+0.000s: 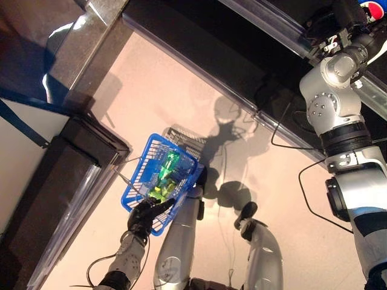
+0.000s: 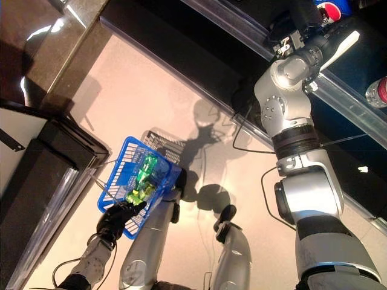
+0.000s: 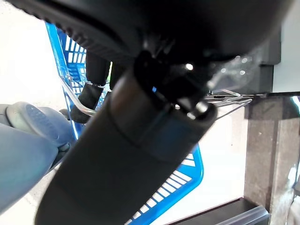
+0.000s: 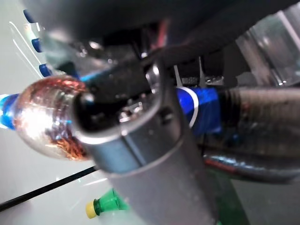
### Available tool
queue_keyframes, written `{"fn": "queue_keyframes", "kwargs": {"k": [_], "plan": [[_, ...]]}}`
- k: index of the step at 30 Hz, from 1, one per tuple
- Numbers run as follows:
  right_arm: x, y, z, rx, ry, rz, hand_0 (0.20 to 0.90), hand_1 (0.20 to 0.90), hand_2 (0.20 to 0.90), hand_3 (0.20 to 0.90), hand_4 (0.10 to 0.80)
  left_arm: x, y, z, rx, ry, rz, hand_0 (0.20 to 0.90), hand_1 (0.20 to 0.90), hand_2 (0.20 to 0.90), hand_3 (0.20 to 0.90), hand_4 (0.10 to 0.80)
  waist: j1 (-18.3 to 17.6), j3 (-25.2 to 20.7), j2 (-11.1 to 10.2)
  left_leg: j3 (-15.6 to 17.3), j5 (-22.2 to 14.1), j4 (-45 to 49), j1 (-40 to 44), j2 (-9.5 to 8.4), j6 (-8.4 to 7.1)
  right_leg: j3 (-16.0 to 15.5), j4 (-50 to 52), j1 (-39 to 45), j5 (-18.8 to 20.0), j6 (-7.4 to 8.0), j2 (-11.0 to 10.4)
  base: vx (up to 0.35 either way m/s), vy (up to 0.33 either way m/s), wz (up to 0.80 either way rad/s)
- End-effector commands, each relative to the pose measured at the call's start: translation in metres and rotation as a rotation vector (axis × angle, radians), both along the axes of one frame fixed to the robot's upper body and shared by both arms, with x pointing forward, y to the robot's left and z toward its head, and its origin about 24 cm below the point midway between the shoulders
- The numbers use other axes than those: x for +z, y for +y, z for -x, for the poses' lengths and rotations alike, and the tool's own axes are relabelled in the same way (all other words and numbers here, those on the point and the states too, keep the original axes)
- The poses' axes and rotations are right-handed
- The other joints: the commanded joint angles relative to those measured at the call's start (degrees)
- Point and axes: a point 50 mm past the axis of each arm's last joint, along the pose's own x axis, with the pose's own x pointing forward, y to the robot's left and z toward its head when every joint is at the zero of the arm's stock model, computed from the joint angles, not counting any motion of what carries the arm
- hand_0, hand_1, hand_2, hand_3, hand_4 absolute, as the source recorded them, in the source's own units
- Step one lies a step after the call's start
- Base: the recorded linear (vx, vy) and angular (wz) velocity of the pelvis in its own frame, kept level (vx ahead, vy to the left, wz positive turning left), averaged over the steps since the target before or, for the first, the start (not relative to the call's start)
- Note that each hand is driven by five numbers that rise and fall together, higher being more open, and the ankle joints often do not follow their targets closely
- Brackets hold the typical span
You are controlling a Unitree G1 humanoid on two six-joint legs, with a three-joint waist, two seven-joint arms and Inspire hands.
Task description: Pick up the drink and place into the basket.
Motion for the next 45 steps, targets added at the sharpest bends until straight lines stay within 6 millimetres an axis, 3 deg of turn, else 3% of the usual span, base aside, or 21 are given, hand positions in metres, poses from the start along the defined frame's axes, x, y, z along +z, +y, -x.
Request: {"fn": "queue_keyframes", "kwargs": {"k": [1, 12, 15, 21, 29, 30, 32, 39, 40, 45], "plan": [[0.095, -0.012, 0.044, -0.073, -0.342, 0.194, 0.3, 0.3, 0.3, 0.2, 0.1, 0.018, 0.032, 0.018, 0.009, -0.131, -0.081, 0.3, 0.3, 0.3, 0.2, 0.1, 1.8, -1.3, 1.0, -3.6, -10.3, 3.9, 2.8, -2.45, -2.26, -0.9, 0.8, -3.9, 5.0, -1.3, 0.7, 0.0, 0.0, 0.0], [0.101, -0.013, 0.05, 0.014, -0.446, 0.227, 0.3, 0.3, 0.3, 0.2, 0.1, 0.029, 0.036, 0.012, 0.02, -0.222, -0.062, 0.3, 0.3, 0.3, 0.2, 0.1, 1.6, -1.3, 1.2, -3.5, -11.0, 4.7, 4.3, -2.58, -2.13, -1.2, 3.3, -3.0, 3.3, -1.95, 0.8, -0.044, -0.007, 0.0], [0.1, -0.007, 0.053, 0.067, -0.491, 0.252, 0.3, 0.3, 0.3, 0.2, 0.1, 0.036, 0.037, 0.007, 0.028, -0.28, -0.056, 0.3, 0.3, 0.3, 0.2, 0.1, 1.4, -1.3, 1.2, -3.6, -11.3, 5.1, 5.1, -2.66, -2.24, -1.4, 4.1, -2.4, 2.6, -2.24, 0.7, -0.061, -0.008, 0.01], [0.091, 0.024, 0.065, 0.217, -0.535, 0.373, 0.3, 0.3, 0.3, 0.2, 0.1, 0.061, 0.036, -0.006, 0.044, -0.43, -0.036, 0.3, 0.3, 0.3, 0.2, 0.1, 0.7, -1.3, 1.5, -3.7, -11.4, 5.3, 8.8, -2.89, -2.55, -2.0, 5.9, 0.7, 0.6, -3.15, 0.4, -0.038, 0.007, 0.02], [0.062, 0.063, 0.08, 0.459, -0.533, 0.534, 0.3, 0.3, 0.3, 0.2, 0.1, 0.096, 0.028, -0.02, -0.016, -0.619, -0.056, 0.3, 0.3, 0.3, 0.2, 0.1, -0.2, -1.3, 1.0, -4.0, -10.6, 4.1, 14.6, -2.66, -3.17, -2.8, 5.2, 6.7, -0.1, -3.87, 0.4, -0.031, -0.01, 0.05], [0.057, 0.067, 0.081, 0.48, -0.523, 0.556, 0.3, 0.3, 0.3, 0.2, 0.1, 0.102, 0.026, -0.022, -0.027, -0.65, -0.051, 0.3, 0.3, 0.3, 0.2, 0.1, -0.3, -1.3, 1.1, -3.7, -9.1, 3.8, 14.7, -2.4, -2.95, -3.6, 4.4, 7.1, 1.1, -4.68, 0.6, -0.086, 0.003, 0.04], [0.051, 0.07, 0.081, 0.496, -0.51, 0.568, 0.3, 0.3, 0.3, 0.2, 0.1, 0.106, 0.023, -0.023, -0.04, -0.674, -0.051, 0.3, 0.3, 0.3, 0.2, 0.1, -0.4, -1.3, 1.1, -3.7, -9.0, 3.6, 15.4, -2.39, -3.07, -3.6, 4.0, 8.1, 1.1, -4.83, 0.8, -0.041, 0.002, 0.0], [0.003, 0.094, 0.079, 0.696, -0.421, 0.583, 0.3, 0.3, 0.3, 0.2, 0.1, 0.13, 0.008, -0.025, -0.127, -0.784, -0.056, 0.3, 0.3, 0.3, 0.2, 0.1, -0.5, -3.4, 0.3, -4.0, -8.4, 2.5, 18.4, -1.83, -3.62, -4.2, 1.5, 12.1, 1.3, -5.34, 1.6, 0.016, -0.035, 0.01], [-0.012, 0.105, 0.08, 0.759, -0.405, 0.557, 0.3, 0.3, 0.3, 0.2, 0.1, 0.136, 0.003, -0.026, -0.146, -0.813, -0.054, 0.3, 0.3, 0.3, 0.2, 0.1, -0.5, -3.9, 0.1, -4.0, -8.0, 2.0, 19.0, -1.55, -3.76, -4.2, 0.7, 13.1, 1.5, -5.36, 2.0, 0.012, -0.056, -0.02], [-0.04, 0.129, 0.084, 0.878, -0.361, 0.533, 0.3, 0.3, 0.3, 0.2, 0.1, 0.155, -0.011, -0.027, -0.221, -0.902, -0.084, 0.3, 0.3, 0.3, 0.2, 0.1, -0.2, -4.5, -0.3, -4.2, -7.3, 0.8, 20.2, -1.18, -4.1, -4.3, -1.4, 15.4, 2.0, -5.42, 2.7, 0.008, -0.045, 0.02]]}}
